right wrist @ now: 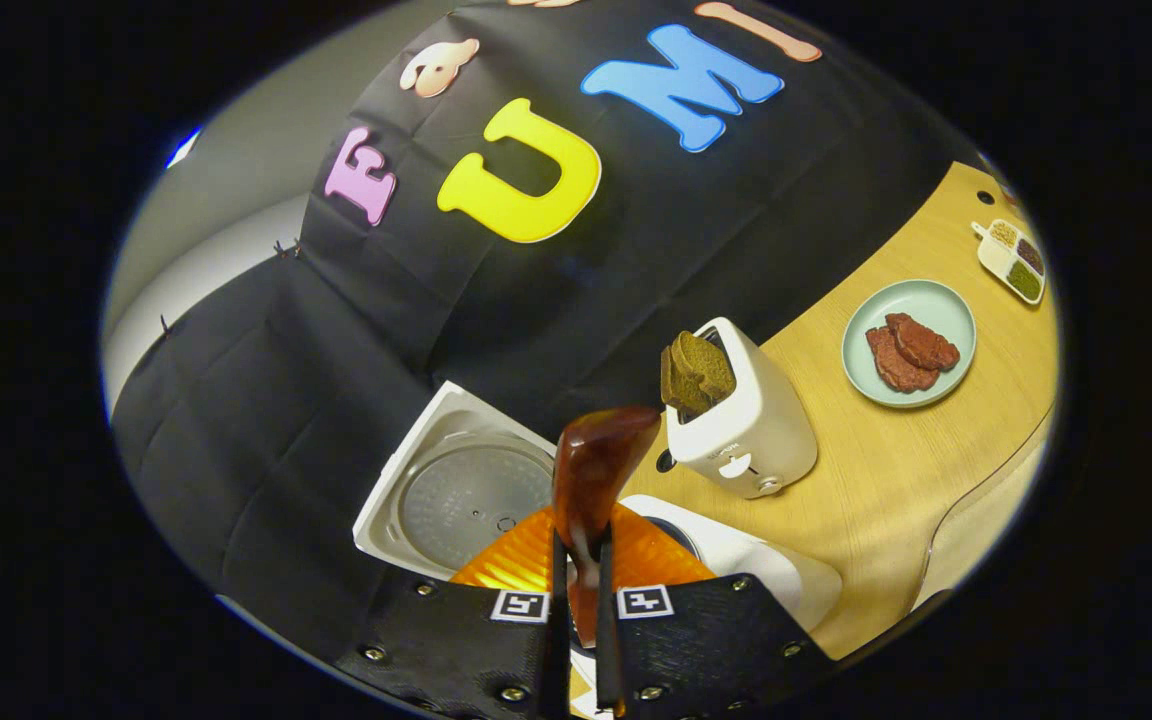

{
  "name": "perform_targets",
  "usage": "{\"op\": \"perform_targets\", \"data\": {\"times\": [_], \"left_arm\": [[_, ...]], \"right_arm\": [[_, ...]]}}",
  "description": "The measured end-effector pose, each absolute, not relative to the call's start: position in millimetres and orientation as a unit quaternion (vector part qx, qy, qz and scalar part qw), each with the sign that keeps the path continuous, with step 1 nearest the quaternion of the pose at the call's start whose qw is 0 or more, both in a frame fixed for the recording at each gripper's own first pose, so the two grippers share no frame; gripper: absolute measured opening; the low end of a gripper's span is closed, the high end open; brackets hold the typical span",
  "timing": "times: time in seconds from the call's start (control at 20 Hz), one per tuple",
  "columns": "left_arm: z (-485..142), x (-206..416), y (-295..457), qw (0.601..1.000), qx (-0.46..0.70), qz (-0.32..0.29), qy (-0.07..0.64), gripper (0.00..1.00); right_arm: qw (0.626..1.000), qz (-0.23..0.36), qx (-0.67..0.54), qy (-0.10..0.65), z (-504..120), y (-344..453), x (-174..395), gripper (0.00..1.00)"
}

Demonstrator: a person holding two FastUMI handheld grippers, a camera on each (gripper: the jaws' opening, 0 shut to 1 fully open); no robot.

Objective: Close the left gripper, press the button to open the rice cooker; take a wooden spoon from the chopstick holder with the right hand, scoop a spoonful of rice and pour it into the rice cooker, then put the wooden spoon back into the chopstick holder.

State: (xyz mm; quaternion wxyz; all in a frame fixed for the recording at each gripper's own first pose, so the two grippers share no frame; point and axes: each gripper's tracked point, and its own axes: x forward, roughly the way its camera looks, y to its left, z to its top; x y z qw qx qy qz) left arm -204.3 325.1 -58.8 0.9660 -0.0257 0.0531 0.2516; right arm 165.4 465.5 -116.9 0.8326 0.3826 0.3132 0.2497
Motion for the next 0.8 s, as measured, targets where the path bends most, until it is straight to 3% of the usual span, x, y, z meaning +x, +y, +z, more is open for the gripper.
{"op": "perform_targets", "data": {"times": [0.15,0.3,0.8], "left_arm": [[-58.3,-221.1,330.9,0.962,-0.022,0.267,0.057,0.96],[-60.4,-229.3,334.2,0.958,-0.027,0.279,0.061,1.0],[-64.6,-240.8,335.4,0.954,-0.03,0.292,0.064,1.0]], "right_arm": [[0.849,0.269,0.331,0.312,-126.2,497.8,165.8,0.1],[0.869,0.29,0.265,0.303,-132.8,521.6,164.2,0.1],[0.906,0.344,0.045,0.243,-137.0,541.0,145.4,0.1]]}}
